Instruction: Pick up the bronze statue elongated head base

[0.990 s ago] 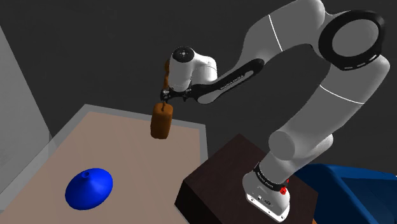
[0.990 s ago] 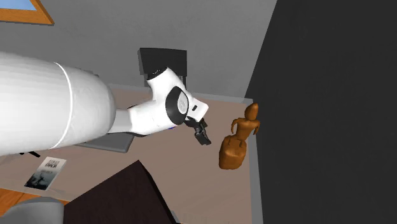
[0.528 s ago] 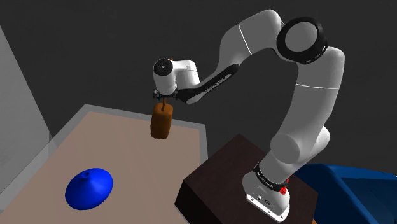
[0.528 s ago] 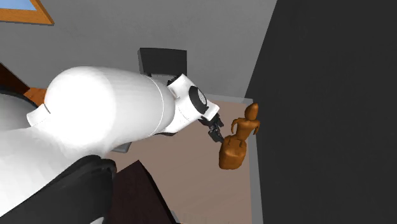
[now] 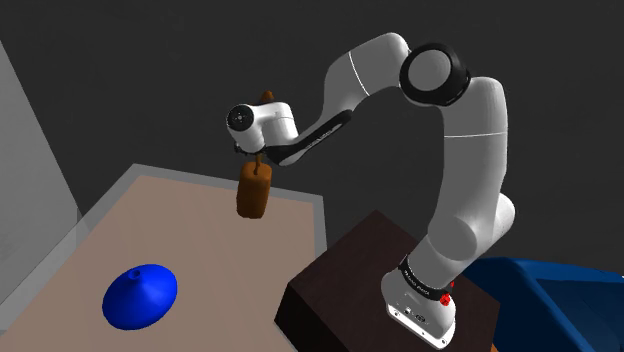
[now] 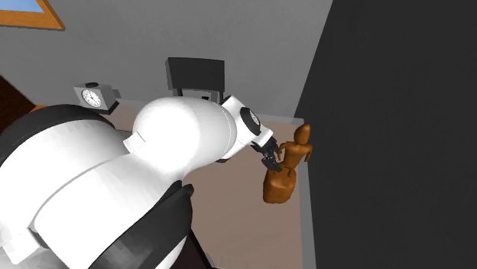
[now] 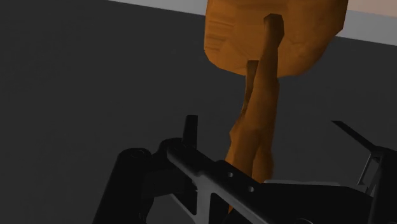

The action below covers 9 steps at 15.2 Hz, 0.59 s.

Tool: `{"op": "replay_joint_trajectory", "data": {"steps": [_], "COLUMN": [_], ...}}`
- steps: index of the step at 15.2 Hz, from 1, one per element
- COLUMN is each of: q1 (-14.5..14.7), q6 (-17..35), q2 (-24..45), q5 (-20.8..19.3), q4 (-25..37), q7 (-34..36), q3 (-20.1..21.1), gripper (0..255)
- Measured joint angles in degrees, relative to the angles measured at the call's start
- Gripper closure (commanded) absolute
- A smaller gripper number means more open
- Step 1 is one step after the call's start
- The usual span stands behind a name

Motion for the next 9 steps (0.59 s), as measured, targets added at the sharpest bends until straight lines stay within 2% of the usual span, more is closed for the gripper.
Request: {"op": "replay_joint_trajectory", "data": {"steps": [4, 5, 9], "q1": [0.91, 0.94, 1.04], "q6": [0.28, 0.33, 0.43], "q2": [2.58, 2.74, 2.81], "q5": [-2.05, -2.2, -2.39], "q4": [0.73, 0.76, 0.83], "q7": [2.19, 2.34, 2.55], "q3": [-0.98, -1.06, -1.05], "gripper": [0, 255, 255]}}
